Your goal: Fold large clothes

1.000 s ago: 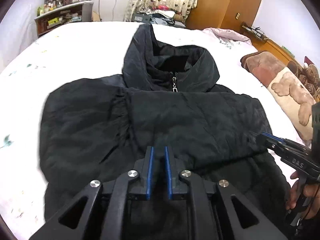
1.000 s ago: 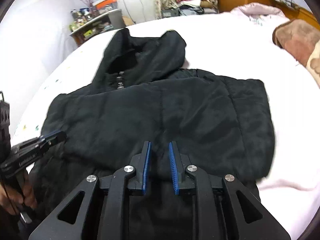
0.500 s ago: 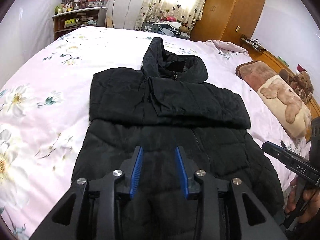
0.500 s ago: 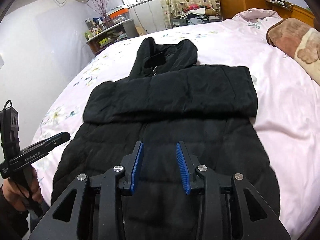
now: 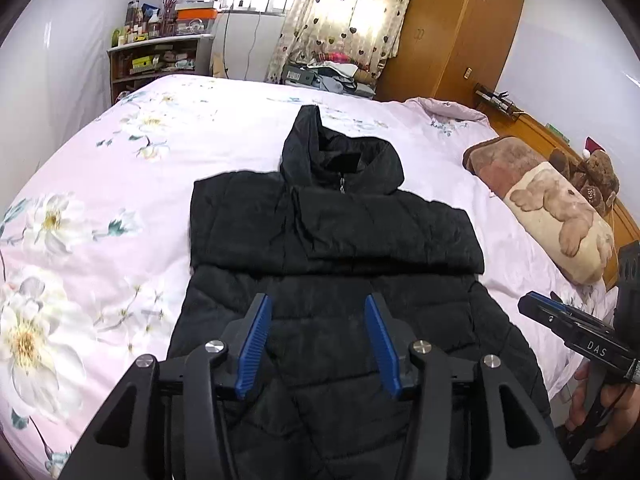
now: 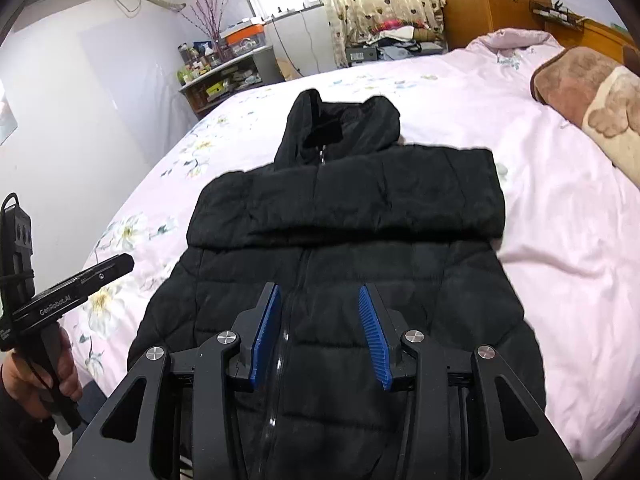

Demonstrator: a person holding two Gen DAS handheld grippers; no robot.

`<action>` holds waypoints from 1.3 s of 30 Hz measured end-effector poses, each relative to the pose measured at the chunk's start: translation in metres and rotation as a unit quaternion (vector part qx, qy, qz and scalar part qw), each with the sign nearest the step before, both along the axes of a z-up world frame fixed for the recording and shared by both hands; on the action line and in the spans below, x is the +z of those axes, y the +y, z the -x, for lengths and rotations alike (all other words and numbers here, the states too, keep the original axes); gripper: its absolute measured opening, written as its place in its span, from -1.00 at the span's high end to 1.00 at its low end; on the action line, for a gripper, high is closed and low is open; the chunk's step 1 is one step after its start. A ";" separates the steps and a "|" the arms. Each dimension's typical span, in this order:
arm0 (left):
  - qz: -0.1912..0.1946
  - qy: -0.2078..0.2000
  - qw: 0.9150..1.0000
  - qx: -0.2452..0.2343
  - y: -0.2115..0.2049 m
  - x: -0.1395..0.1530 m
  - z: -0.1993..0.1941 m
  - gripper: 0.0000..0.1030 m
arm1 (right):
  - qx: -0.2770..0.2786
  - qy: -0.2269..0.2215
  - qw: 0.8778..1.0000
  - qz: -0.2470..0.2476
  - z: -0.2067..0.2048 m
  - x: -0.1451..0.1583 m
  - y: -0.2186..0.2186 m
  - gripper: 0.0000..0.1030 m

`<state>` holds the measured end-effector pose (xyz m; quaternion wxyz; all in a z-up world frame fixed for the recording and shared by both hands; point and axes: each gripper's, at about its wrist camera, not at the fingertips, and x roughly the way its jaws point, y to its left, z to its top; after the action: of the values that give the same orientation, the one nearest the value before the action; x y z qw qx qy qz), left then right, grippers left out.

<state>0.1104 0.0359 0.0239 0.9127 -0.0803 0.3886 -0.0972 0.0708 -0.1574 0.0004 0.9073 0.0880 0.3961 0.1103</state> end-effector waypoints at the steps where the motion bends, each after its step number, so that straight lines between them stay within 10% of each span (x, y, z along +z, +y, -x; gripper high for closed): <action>1: -0.003 -0.001 1.000 -0.001 -0.001 0.002 -0.006 -0.01 | 0.000 -0.002 1.000 0.002 -0.002 0.001 0.000 0.18; 24: -0.058 0.006 0.998 -0.038 -0.042 -0.006 -0.277 -0.13 | -0.015 -0.005 0.999 0.035 -0.248 0.014 -0.013 0.18; 39: -0.070 0.036 0.996 -0.030 -0.057 -0.070 -0.424 -0.01 | -0.041 0.047 0.997 0.049 -0.412 -0.047 -0.026 0.19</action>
<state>0.5344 -0.0210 -0.0459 0.8983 -0.0075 0.4291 -0.0943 0.4824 -0.1831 -0.0466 0.8949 0.0643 0.4389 0.0493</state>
